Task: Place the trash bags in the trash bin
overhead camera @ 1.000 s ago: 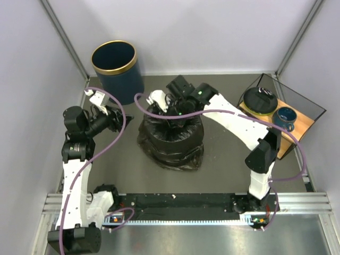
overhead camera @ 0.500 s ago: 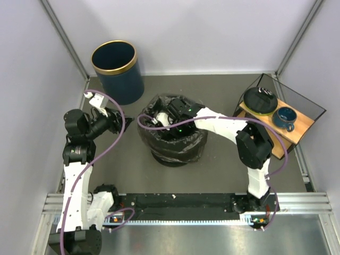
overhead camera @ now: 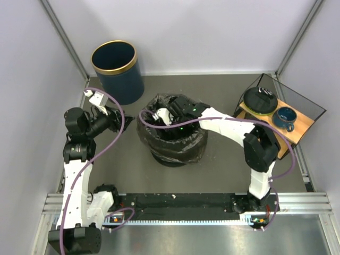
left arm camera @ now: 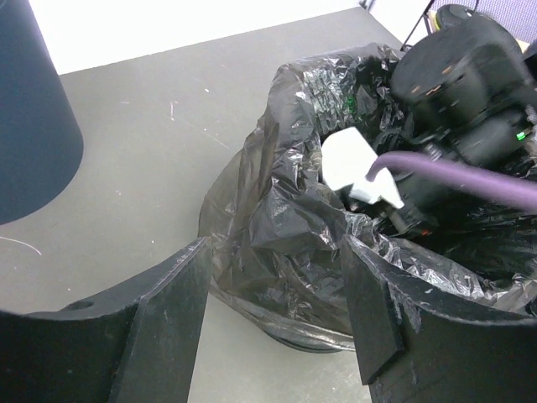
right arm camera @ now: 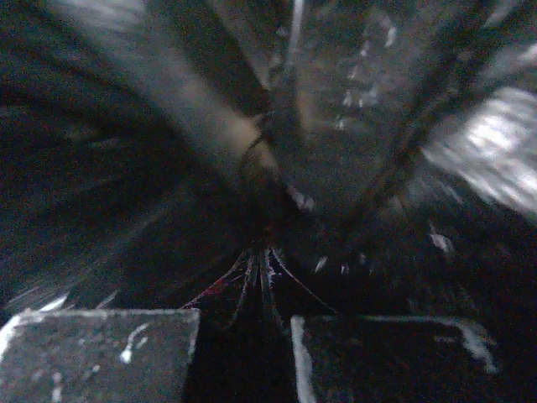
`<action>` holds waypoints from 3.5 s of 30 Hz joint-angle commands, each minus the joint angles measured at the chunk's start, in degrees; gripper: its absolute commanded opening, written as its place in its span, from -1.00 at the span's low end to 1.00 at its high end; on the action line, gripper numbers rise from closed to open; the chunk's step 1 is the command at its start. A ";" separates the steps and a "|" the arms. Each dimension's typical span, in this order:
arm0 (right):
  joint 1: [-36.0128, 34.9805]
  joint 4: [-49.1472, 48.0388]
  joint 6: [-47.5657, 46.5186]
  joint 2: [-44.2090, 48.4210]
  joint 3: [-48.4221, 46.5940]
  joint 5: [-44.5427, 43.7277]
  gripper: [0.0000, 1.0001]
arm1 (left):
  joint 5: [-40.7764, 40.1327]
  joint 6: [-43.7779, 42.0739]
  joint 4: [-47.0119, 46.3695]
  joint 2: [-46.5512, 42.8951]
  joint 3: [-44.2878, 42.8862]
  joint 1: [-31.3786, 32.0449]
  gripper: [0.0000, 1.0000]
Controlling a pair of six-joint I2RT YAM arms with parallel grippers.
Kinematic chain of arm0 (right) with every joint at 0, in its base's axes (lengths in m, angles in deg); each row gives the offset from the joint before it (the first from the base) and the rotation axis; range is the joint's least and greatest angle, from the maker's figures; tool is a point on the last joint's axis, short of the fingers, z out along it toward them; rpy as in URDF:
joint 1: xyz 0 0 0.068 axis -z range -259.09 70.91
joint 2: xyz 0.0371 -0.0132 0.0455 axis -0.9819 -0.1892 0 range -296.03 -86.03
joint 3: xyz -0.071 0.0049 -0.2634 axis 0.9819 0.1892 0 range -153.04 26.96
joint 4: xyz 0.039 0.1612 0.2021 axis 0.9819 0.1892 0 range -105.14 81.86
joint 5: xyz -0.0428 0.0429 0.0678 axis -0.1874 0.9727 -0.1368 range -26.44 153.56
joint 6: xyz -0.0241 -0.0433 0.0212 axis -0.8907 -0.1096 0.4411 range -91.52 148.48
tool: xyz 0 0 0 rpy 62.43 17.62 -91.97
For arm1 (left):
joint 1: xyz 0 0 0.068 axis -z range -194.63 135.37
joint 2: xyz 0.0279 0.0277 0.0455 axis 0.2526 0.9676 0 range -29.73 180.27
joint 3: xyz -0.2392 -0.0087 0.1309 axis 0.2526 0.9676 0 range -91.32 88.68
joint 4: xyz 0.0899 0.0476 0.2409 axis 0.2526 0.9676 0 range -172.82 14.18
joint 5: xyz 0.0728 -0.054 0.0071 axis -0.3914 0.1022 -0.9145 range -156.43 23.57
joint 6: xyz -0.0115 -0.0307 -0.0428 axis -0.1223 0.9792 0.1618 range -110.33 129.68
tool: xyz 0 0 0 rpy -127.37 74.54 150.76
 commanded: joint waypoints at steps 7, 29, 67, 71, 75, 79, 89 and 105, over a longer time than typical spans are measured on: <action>-0.39 -0.81 2.63 13.98 -5.03 1.19 -0.93 | 7.38 2.96 -10.80 -0.12 -1.90 -0.18 0.35; 24.65 -3.44 22.94 24.62 -12.07 9.10 0.20 | -32.22 -19.00 2.72 24.38 -20.09 40.94 0.08; 29.76 -6.43 20.91 31.13 -2.40 12.88 0.44 | -22.83 -40.46 23.98 57.00 -26.50 41.31 -0.93; 29.84 -6.43 20.91 30.95 -1.79 13.41 0.48 | -24.50 -40.54 34.34 60.43 -32.22 41.22 -0.80; 29.84 -6.43 20.47 30.68 -1.08 13.76 0.49 | -26.26 -41.33 38.05 61.06 -34.42 41.31 -0.67; 29.93 -6.43 20.12 30.68 -0.73 14.20 0.50 | -25.22 -39.58 36.14 56.78 -33.63 40.96 -0.60; 29.76 -6.61 17.22 31.56 0.94 15.61 0.54 | -12.73 -34.75 23.11 42.25 -34.85 40.87 -0.15; 31.07 -6.61 17.48 32.35 1.29 15.08 0.57 | -32.75 -51.97 60.56 58.57 -48.66 41.04 -0.14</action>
